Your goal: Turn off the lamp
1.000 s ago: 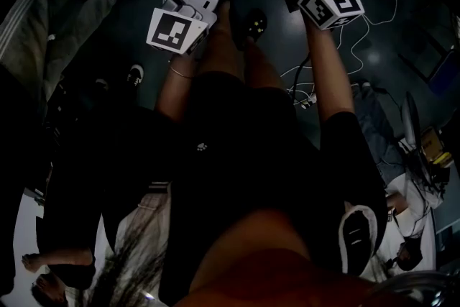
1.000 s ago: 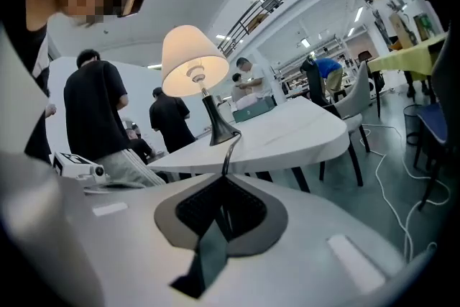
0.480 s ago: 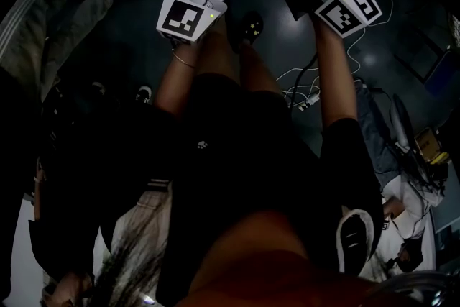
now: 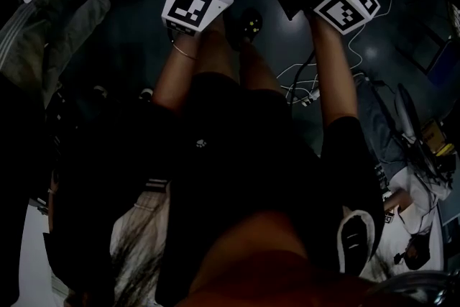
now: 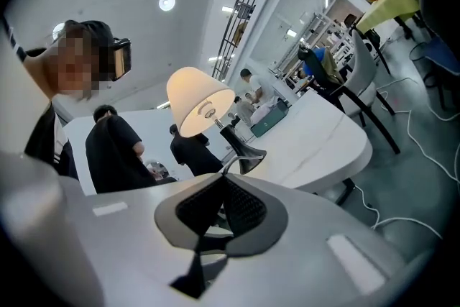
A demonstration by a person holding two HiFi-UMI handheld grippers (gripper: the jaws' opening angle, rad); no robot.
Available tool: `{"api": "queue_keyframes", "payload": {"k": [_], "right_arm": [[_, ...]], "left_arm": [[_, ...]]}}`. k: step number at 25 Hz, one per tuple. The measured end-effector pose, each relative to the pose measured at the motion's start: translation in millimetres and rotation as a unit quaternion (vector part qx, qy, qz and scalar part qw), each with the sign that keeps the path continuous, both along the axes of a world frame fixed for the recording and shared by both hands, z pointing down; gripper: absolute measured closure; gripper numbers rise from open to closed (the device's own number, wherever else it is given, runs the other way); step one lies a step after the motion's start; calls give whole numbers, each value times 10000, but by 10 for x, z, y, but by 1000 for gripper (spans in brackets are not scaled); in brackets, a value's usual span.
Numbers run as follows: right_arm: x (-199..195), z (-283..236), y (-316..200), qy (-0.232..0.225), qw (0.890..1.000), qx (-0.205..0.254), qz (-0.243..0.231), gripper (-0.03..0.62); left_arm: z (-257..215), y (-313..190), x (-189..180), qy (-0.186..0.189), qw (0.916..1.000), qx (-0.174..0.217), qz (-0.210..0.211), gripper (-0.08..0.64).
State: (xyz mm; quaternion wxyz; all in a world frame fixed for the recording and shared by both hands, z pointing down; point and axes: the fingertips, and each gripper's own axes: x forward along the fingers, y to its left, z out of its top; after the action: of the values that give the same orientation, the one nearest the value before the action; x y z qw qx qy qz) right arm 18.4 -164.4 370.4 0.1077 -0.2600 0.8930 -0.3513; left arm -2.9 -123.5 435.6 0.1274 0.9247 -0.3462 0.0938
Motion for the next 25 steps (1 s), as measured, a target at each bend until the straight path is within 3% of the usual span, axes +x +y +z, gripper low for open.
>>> {"api": "queue_keyframes", "payload": {"k": [10,11,17,22,25], "right_arm": [[-35,47,8,-121,9998,-147,57,580],[-22,58,0,-111,9998,-150,93,580],[232,11,-27,-238,9986,82,465,570],[711,217,111,112,9925,-20,1213,563],[848,473,303,485,9891,-255,1366,563]], "left_arm": [[-2,-107,171,234,9996,-90,97,503],[2,-113,176,179,9998,-62,116,534],[-116,-102,345,342,9991,-112,244,540],[-274,-74,517,529,9980,-75,326,541],[-337,-37,596,600,9978,-64,289,541]]}}
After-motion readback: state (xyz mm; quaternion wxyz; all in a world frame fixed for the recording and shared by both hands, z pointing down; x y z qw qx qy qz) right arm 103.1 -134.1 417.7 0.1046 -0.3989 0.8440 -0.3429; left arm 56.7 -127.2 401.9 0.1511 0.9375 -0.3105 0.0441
